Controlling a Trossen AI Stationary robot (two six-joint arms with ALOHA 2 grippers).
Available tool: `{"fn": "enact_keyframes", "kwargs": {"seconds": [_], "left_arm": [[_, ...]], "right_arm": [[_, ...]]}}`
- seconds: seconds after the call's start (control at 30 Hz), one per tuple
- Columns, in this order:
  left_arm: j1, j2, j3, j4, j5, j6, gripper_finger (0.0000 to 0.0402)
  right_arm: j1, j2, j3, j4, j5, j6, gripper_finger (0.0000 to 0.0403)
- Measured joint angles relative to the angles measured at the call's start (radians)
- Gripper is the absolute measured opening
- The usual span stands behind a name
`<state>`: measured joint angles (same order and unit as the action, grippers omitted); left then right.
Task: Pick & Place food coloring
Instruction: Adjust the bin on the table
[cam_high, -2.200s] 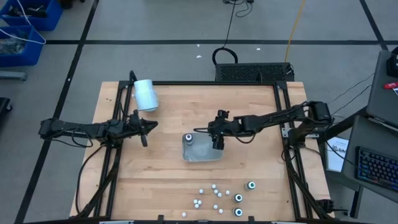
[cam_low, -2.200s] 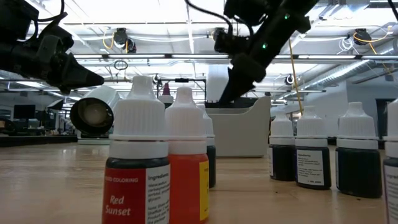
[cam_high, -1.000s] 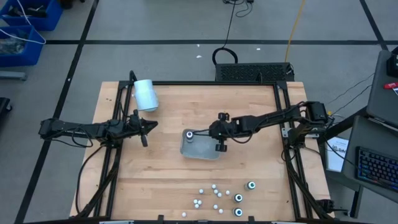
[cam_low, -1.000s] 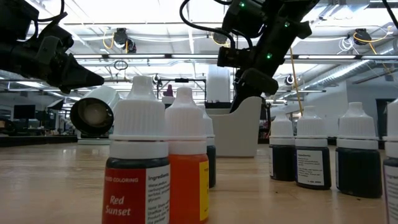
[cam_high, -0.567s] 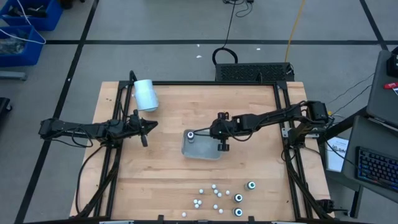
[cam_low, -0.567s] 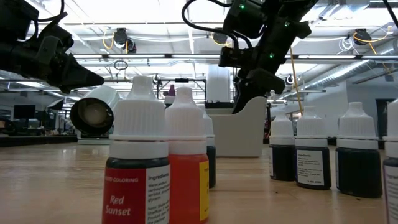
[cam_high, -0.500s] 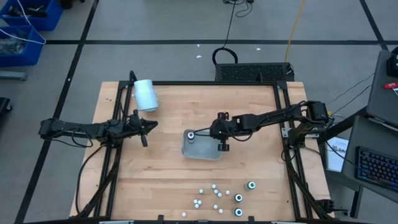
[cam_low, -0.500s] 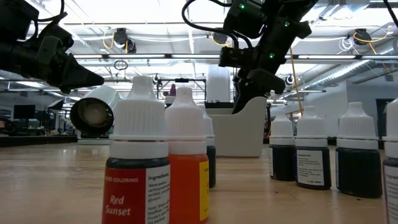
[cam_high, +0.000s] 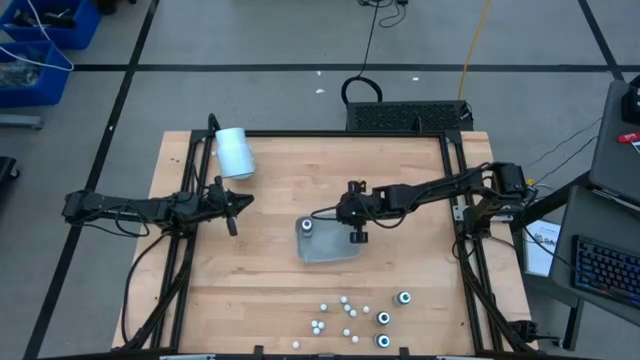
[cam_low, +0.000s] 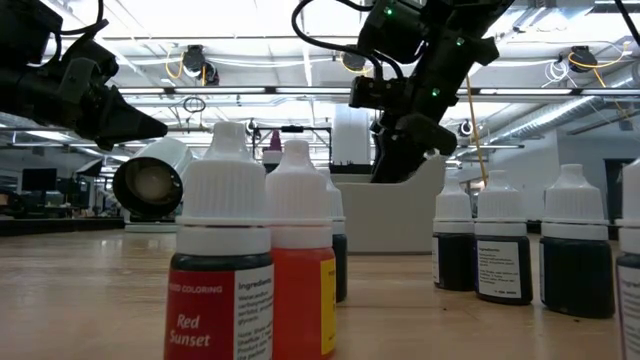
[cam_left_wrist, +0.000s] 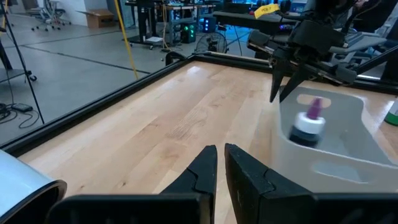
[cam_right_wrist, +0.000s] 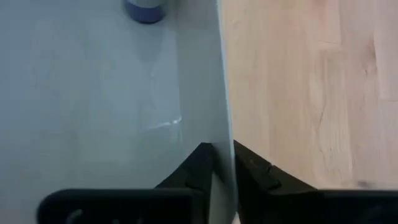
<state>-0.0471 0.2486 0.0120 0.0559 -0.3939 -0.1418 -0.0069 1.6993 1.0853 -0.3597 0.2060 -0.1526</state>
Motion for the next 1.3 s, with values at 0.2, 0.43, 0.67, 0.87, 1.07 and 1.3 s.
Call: {"fn": "enact_keyframes", "kwargs": {"seconds": [0.2, 0.43, 0.67, 0.87, 1.07, 1.3], "left_arm": [[0.0, 0.0, 0.0, 0.0, 0.0, -0.001, 0.0037], [0.0, 0.0, 0.0, 0.0, 0.0, -0.001, 0.0037], [0.0, 0.0, 0.0, -0.001, 0.012, -0.026, 0.0037], [-0.001, 0.019, -0.001, -0.001, 0.21, -0.067, 0.0037], [-0.039, 0.127, -0.002, 0.081, 0.217, -0.105, 0.0037], [-0.17, 0.35, -0.002, 0.347, 0.263, -0.054, 0.0017]], "right_arm": [[0.0, 0.001, -0.003, 0.04, 0.001, 0.0, 0.0104], [0.0, 0.001, -0.002, 0.044, 0.001, 0.029, 0.0149], [0.007, 0.0, -0.001, 0.08, 0.001, 0.035, 0.0157], [0.01, -0.02, 0.0, 0.126, 0.001, 0.029, 0.0158], [0.013, -0.093, 0.001, 0.123, 0.001, 0.034, 0.0161], [0.029, -0.216, 0.001, 0.066, 0.001, -0.009, 0.0141]]}}
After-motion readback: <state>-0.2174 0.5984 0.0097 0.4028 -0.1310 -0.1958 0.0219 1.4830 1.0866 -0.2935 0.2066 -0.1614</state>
